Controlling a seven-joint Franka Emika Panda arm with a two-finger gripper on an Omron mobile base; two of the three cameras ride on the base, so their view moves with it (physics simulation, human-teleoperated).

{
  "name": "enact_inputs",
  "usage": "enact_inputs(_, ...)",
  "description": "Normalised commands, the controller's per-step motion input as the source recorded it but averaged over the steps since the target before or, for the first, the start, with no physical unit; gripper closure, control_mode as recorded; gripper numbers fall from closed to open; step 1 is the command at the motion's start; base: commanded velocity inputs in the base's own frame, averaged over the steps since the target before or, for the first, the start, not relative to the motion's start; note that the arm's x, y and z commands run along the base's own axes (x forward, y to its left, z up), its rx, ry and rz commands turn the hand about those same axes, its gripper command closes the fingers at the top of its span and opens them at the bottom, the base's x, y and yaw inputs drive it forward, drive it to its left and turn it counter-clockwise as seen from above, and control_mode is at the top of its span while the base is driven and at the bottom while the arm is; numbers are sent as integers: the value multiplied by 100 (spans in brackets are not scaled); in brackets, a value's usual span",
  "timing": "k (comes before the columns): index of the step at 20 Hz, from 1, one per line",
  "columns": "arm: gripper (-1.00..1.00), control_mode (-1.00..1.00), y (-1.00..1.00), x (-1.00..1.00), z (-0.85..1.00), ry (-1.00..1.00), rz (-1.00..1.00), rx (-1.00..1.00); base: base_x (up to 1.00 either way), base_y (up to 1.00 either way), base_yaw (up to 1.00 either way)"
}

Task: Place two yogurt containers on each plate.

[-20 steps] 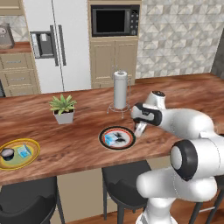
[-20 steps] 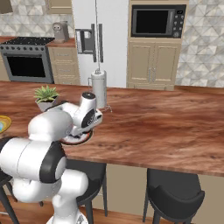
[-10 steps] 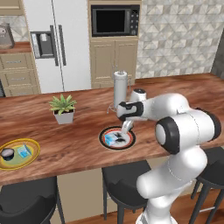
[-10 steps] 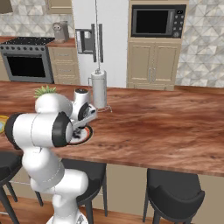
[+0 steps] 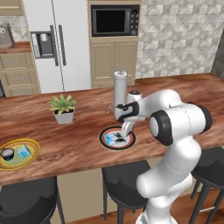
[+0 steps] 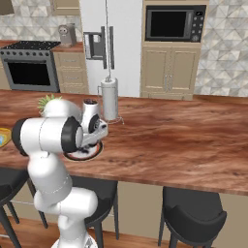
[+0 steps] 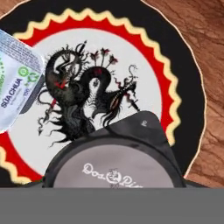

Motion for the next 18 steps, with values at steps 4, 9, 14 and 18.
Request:
enact_inputs(4,100,-100,9,0,-57,1,0,0,0,0,0)
enact_inputs(9,100,-100,15,11,-26,4,0,-3,0,0,0)
enact_inputs(14,100,-100,7,5,2,4,0,-3,0,0,0)
enact_inputs(18,-100,-100,0,0,8,0,0,0,0,0,0)
